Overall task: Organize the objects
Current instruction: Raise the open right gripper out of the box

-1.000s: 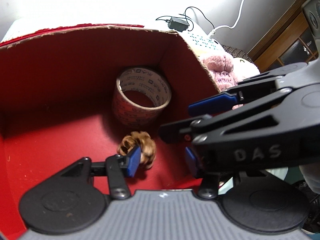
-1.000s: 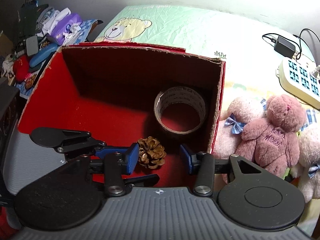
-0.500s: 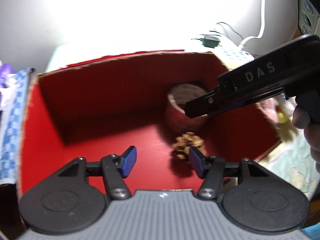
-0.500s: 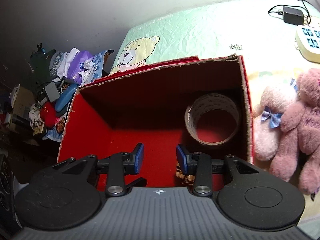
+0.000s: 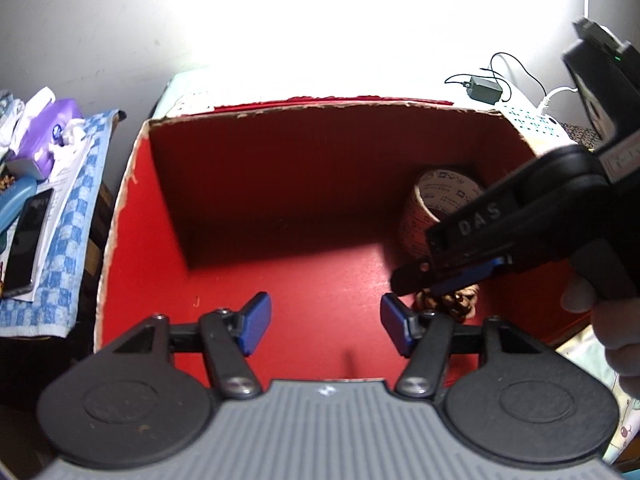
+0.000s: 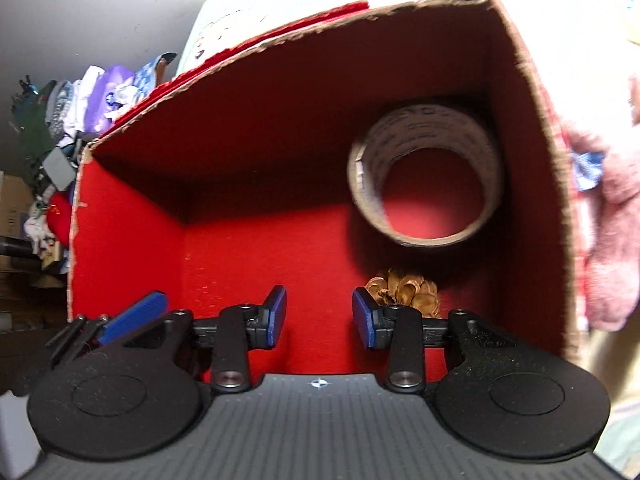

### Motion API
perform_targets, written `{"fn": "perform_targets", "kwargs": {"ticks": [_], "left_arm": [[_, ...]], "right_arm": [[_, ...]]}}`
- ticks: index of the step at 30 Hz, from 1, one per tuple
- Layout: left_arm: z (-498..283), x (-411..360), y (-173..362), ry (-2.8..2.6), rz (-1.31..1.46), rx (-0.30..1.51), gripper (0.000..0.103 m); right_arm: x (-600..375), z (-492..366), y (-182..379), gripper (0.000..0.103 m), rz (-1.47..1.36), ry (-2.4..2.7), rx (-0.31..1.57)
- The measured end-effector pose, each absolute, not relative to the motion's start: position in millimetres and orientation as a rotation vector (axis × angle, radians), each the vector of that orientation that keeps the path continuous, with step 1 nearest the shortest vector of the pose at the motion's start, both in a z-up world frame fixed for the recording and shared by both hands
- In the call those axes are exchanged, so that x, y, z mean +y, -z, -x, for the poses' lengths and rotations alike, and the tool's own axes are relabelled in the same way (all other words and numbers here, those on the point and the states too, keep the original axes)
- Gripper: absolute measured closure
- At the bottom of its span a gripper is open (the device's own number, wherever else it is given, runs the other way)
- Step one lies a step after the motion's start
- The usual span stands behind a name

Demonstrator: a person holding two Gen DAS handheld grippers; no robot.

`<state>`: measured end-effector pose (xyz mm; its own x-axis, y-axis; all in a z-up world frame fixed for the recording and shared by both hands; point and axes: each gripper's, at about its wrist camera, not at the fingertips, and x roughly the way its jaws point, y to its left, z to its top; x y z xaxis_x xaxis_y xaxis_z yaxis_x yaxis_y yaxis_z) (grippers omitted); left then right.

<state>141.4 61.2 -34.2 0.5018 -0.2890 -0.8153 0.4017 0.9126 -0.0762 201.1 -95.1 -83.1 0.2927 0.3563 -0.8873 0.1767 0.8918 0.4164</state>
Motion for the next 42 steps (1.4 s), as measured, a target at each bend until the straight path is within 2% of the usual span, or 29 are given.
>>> {"fn": "perform_targets", "kwargs": {"ticks": [7, 21, 42], "left_arm": [[-147.3, 52.1, 37.3, 0.383, -0.143, 0.985, 0.037], [-132.9, 42.0, 25.3, 0.319, -0.214, 0.961, 0.034], [-79.4, 39.4, -13.6, 0.197, -0.221, 0.880, 0.028]], "right_arm": [[-94.0, -180.1, 75.1, 0.060, -0.432, -0.114, 1.225], [-108.2, -131.5, 39.0, 0.060, -0.302, -0.095, 0.950], [-108.8, -86.0, 29.2, 0.060, -0.333, -0.157, 0.797]]}}
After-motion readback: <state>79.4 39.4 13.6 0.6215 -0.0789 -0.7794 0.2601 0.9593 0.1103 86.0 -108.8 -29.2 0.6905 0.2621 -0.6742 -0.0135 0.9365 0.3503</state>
